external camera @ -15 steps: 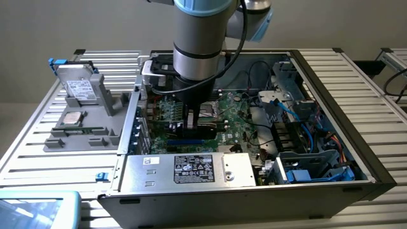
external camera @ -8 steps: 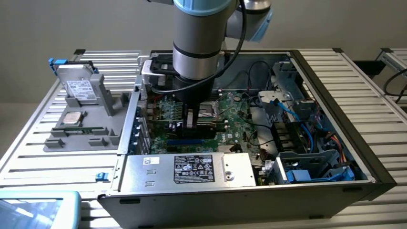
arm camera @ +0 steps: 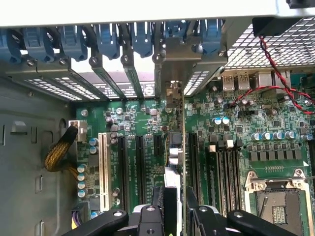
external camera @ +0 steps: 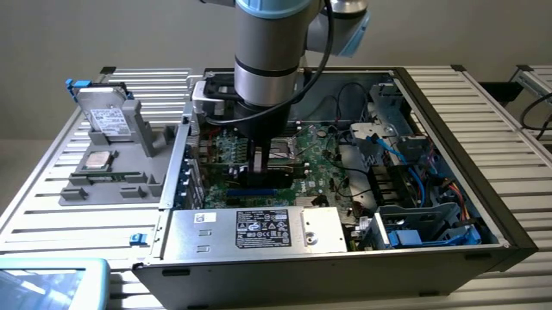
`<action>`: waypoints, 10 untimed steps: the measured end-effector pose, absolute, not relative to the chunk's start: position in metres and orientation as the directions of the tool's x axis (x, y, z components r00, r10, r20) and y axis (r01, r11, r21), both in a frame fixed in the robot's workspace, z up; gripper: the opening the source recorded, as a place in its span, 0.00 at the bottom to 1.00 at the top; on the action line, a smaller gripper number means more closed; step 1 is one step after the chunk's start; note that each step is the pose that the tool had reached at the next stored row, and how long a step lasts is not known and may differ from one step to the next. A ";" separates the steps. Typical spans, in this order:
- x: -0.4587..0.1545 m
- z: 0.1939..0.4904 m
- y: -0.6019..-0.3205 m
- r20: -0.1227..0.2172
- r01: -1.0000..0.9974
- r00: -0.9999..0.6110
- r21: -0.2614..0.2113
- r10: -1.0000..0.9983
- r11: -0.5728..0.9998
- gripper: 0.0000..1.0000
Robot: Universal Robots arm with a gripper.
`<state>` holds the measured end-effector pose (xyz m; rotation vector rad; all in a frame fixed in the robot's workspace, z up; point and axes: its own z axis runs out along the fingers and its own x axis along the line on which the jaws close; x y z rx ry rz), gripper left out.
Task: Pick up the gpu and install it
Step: 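Insert the gpu into the slot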
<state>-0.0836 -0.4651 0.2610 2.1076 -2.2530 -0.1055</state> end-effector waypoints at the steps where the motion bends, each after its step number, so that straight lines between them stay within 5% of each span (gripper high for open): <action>1: -0.084 0.261 -0.464 -0.005 -0.994 -0.065 0.087 -0.998 0.064 0.28; 10: -0.085 0.260 -0.464 -0.005 -0.994 -0.061 0.087 -0.998 0.061 0.28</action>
